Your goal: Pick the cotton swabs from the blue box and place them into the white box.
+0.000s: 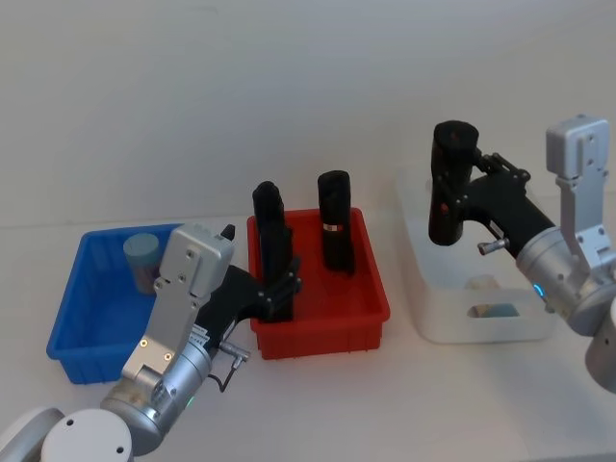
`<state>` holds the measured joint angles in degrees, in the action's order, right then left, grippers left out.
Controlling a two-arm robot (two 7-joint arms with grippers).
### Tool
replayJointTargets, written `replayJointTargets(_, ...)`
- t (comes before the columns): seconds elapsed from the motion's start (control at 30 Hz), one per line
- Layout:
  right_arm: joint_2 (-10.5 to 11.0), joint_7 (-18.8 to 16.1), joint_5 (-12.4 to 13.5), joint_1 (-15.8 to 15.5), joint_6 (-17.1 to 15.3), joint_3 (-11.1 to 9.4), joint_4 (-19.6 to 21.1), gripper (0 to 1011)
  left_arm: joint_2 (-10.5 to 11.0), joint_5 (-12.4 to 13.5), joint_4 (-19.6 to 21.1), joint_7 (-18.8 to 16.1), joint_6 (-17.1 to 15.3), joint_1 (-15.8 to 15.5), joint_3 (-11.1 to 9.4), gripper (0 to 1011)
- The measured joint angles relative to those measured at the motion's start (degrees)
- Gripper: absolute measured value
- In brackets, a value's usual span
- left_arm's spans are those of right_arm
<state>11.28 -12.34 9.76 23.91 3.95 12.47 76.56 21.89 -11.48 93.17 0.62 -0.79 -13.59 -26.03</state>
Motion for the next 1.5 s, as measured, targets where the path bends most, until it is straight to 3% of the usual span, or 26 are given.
replayJointTargets(0.37, 1.0, 0.0, 1.3, -1.6, -4.9, -0.5, 0.7, 454, 0.0, 0.0, 0.0, 0.0, 0.0, 0.0, 0.0, 1004)
replayJointTargets(0.77, 1.2, -1.0, 1.9, -2.2, -6.7, -0.5, -1.0, 454, 0.0, 0.0, 0.0, 0.0, 0.0, 0.0, 0.0, 1004)
replayJointTargets(1.2, 1.3, -1.5, 2.3, -2.6, -6.8, -0.6, -1.7, 805, 0.0, 0.0, 0.0, 0.0, 0.0, 0.0, 0.0, 1004)
replayJointTargets(1.3, 1.4, -1.5, 2.5, -2.7, -6.6, -0.6, -1.6, 928, 0.0, 0.0, 0.0, 0.0, 0.0, 0.0, 0.0, 1004)
replayJointTargets(1.5, 1.5, -1.5, 2.7, -2.9, -6.3, -0.7, -1.3, 1001, 0.0, 0.0, 0.0, 0.0, 0.0, 0.0, 0.0, 1004)
